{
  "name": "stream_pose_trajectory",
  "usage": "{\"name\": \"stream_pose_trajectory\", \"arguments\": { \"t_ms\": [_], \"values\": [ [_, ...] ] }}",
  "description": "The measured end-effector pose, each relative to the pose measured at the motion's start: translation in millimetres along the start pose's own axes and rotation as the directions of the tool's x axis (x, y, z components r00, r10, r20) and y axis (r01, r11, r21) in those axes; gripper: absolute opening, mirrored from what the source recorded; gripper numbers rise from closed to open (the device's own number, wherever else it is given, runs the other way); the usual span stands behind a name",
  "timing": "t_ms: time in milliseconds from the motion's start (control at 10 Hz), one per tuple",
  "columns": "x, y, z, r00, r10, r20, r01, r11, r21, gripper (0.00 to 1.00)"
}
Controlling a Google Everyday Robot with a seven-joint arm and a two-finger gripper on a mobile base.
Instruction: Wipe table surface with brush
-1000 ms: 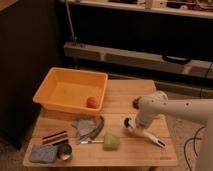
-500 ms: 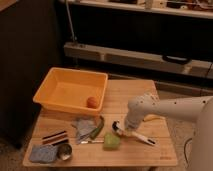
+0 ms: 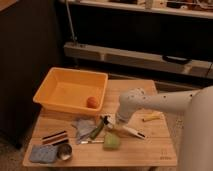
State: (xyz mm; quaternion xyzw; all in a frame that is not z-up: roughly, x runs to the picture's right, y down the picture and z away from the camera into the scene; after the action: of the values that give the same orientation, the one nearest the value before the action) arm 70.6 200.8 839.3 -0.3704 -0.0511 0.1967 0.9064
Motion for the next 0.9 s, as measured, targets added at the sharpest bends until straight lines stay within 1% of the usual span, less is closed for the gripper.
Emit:
{"name": "stream_pose_trajectory", "arguments": {
  "t_ms": [200, 300, 400, 500, 600, 700, 900],
  "values": [
    [2, -40, 4, 0.999, 0.041, 0.012, -0.041, 0.999, 0.014, 0.0],
    [1, -62, 5, 0.998, 0.063, 0.023, -0.063, 0.998, 0.018, 0.0],
    [1, -77, 3, 0.995, 0.09, 0.041, -0.091, 0.996, 0.022, 0.0],
    [6, -88, 0, 0.992, 0.113, 0.055, -0.115, 0.993, 0.033, 0.0],
    [15, -97, -11, 0.987, 0.143, 0.078, -0.148, 0.988, 0.052, 0.0],
    [23, -98, -19, 0.983, 0.16, 0.089, -0.166, 0.984, 0.064, 0.0],
    [53, -100, -32, 0.973, 0.211, 0.094, -0.219, 0.972, 0.082, 0.0]
  ]
}}
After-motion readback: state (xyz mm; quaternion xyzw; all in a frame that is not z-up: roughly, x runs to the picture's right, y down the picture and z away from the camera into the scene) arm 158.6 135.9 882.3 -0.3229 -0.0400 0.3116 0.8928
